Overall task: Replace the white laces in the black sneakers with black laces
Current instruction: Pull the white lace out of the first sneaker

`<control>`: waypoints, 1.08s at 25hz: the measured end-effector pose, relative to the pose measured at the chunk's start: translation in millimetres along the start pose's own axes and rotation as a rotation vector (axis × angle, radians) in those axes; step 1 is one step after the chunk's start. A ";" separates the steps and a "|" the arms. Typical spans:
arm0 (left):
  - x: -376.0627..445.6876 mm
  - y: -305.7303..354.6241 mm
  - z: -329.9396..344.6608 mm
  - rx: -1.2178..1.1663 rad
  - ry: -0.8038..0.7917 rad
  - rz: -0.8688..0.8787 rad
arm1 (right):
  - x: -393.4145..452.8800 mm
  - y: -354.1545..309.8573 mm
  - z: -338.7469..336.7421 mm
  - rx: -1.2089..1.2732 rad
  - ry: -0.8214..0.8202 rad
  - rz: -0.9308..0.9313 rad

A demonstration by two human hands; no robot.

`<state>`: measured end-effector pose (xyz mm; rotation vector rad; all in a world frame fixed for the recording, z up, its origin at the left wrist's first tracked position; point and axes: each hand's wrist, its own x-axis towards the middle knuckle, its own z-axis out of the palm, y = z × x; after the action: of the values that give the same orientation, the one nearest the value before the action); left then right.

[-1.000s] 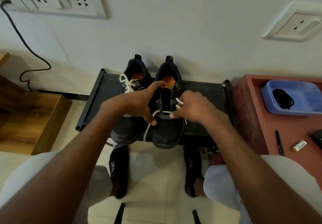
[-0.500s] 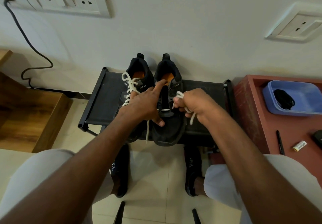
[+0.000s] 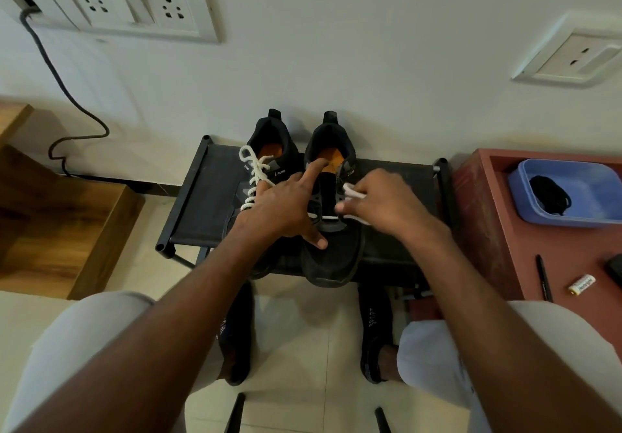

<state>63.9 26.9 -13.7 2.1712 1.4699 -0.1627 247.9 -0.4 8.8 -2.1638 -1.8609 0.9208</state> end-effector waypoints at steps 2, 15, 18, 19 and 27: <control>0.8 -0.7 2.1 -0.026 0.006 0.004 | 3.1 -1.4 14.7 -0.123 -0.086 0.031; -2.0 -1.0 -4.0 -0.125 0.009 0.022 | 3.7 6.1 -15.3 1.236 0.006 0.542; -1.4 -2.2 -3.7 -0.112 -0.003 0.039 | 6.1 18.2 -38.7 1.438 0.167 0.579; -0.2 -2.1 -3.1 -0.097 -0.009 0.048 | 7.2 19.9 -38.7 1.228 0.209 0.538; 4.0 22.5 -27.1 -0.409 0.453 0.111 | -4.9 -4.0 -51.7 0.951 0.105 -0.023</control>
<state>80.8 36.6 15.9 2.0131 1.4448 0.6525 271.6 10.2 53.9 -1.5361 -1.0329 1.2946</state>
